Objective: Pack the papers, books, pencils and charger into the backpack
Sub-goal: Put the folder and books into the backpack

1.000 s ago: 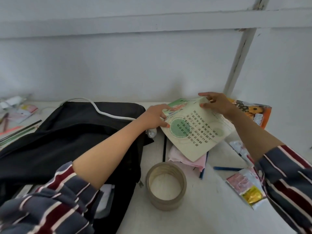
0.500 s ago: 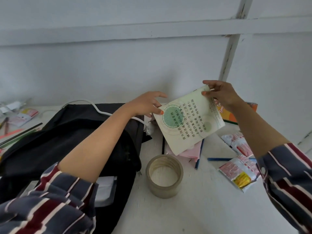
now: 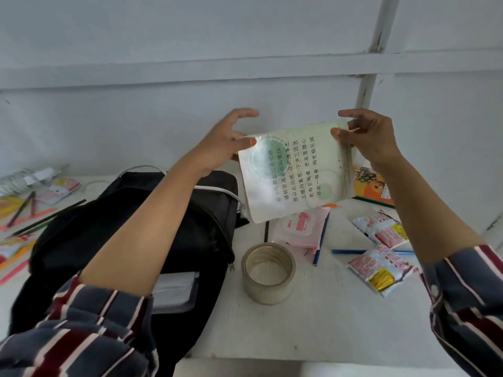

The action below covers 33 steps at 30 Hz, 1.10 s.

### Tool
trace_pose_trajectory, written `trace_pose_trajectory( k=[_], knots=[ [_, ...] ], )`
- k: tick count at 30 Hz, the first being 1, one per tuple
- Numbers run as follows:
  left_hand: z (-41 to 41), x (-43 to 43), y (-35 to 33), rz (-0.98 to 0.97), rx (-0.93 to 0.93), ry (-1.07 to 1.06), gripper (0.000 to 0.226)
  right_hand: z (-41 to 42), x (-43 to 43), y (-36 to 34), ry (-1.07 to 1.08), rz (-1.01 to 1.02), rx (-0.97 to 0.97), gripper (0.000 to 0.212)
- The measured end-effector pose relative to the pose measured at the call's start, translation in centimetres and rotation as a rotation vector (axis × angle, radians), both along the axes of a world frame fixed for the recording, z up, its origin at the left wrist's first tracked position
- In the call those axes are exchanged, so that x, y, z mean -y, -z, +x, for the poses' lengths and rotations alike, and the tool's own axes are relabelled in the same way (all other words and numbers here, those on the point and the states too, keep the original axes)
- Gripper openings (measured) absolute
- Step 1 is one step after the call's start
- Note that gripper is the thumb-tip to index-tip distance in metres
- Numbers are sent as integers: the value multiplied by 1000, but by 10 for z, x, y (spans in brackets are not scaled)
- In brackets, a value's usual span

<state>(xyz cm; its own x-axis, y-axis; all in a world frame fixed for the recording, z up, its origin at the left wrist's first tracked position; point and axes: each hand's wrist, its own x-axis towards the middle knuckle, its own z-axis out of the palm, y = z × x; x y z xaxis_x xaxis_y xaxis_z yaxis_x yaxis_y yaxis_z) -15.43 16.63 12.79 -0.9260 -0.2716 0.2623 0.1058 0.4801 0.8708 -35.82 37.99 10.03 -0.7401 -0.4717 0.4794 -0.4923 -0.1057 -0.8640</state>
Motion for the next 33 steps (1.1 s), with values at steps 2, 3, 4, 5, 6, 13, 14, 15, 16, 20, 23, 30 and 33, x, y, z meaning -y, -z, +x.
trace_pose_trajectory(
  k=[2,3,4,5,6,13,14,15,16,20,23,30,33],
  knots=[
    [6,-4,-4,3,-121,-5,31,10,1,-4,79,-3,-124,23],
    [8,-5,-5,14,-166,-23,28,15,1,-6,112,-6,-189,21],
    [11,-7,-6,37,-207,-50,26,22,2,-8,137,-15,-239,20],
    [15,-8,-7,61,-243,-80,26,28,2,-9,161,-22,-260,20],
    [18,-8,-8,89,-274,-106,27,37,0,-12,151,-37,-233,19],
    [56,8,-5,245,-285,-186,27,99,-2,-7,-341,-123,203,29],
    [63,12,-4,240,-276,-195,29,110,3,-5,-347,-152,215,26],
    [70,15,-3,246,-265,-200,31,119,7,-4,-337,-187,221,19],
    [78,18,-2,270,-260,-190,32,131,12,-4,-326,-227,239,12],
    [122,28,5,344,-211,-96,28,175,28,5,-247,-313,336,33],
    [155,41,18,352,-126,-57,31,209,39,19,-221,-281,404,31],
    [209,70,44,432,-24,-17,31,296,49,61,-366,-90,528,33],
    [220,68,48,271,35,-4,30,314,46,74,-343,-101,630,37]
  ],
)
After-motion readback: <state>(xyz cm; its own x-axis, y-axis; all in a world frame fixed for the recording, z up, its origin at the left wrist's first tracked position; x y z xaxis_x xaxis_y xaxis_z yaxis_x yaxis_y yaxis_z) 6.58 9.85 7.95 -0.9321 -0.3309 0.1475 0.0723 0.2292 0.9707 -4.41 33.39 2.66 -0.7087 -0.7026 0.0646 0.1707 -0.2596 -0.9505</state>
